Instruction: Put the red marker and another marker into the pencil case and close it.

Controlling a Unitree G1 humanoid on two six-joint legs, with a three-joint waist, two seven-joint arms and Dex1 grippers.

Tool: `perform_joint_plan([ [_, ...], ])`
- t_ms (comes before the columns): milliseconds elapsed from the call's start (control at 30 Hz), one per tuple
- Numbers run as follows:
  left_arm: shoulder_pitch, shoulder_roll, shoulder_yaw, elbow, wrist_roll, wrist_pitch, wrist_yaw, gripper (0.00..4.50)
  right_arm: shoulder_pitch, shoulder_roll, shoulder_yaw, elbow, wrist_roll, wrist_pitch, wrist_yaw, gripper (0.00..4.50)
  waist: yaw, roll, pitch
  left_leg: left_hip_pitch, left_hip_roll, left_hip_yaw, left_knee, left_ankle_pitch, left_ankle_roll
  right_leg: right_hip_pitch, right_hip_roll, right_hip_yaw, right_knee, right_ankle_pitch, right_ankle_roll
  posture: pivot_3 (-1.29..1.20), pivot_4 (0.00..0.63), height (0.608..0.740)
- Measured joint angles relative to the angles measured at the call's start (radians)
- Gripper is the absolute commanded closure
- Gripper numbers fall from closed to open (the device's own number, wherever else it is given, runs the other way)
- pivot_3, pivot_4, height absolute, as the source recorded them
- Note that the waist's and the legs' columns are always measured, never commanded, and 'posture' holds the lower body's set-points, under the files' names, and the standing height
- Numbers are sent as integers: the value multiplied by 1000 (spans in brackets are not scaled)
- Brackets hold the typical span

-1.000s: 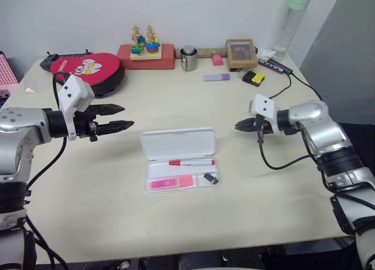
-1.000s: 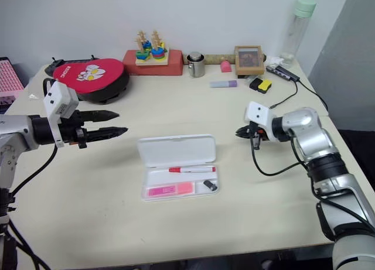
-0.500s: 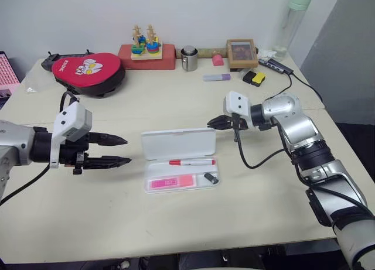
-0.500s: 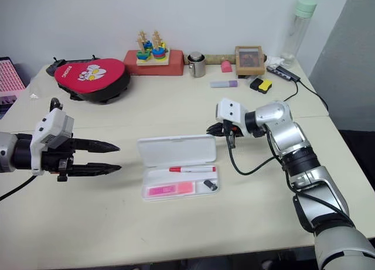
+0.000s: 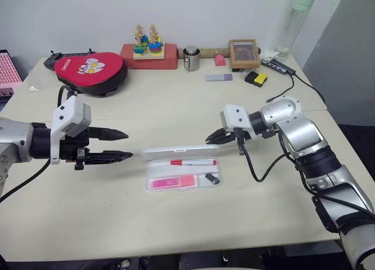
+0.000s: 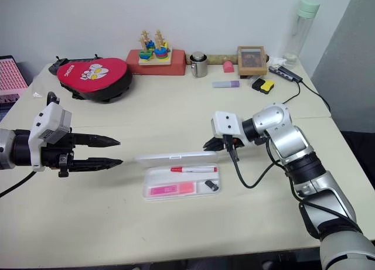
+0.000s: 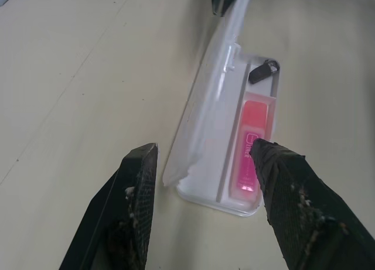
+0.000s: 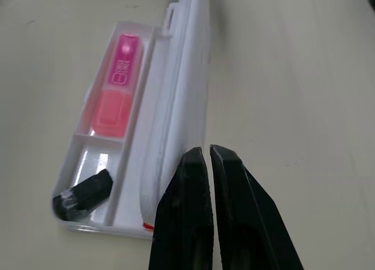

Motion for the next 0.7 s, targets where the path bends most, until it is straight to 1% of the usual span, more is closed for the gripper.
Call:
perform_joint_plan([
  [200,-11,-3,-2,5,0,-5,4,1787,48,1,19,-64,1,37,-4,4307,0,0,0,0,0,0,0,0,0,0,0,0,0,0,0,0,150,740],
  [400,-11,-7,-5,5,0,-5,10,1787,72,32,44,-95,0,78,-33,4307,0,0,0,0,0,0,0,0,0,0,0,0,0,0,0,0,150,740],
  [500,-10,-19,-8,5,1,-5,19,1787,94,73,61,-114,-1,102,-68,4307,-1,-1,0,0,0,0,0,0,0,0,0,0,0,0,0,0,150,740],
  [567,-8,-24,-15,3,1,-5,23,1787,127,125,95,-109,-9,120,-115,4307,-1,0,0,0,1,0,0,0,0,0,1,0,0,0,0,0,150,740],
  [700,-3,-25,-15,3,4,-5,34,1787,145,154,120,-95,-24,146,-161,4307,0,-1,0,0,1,0,0,0,0,0,1,0,0,0,0,0,150,740],
])
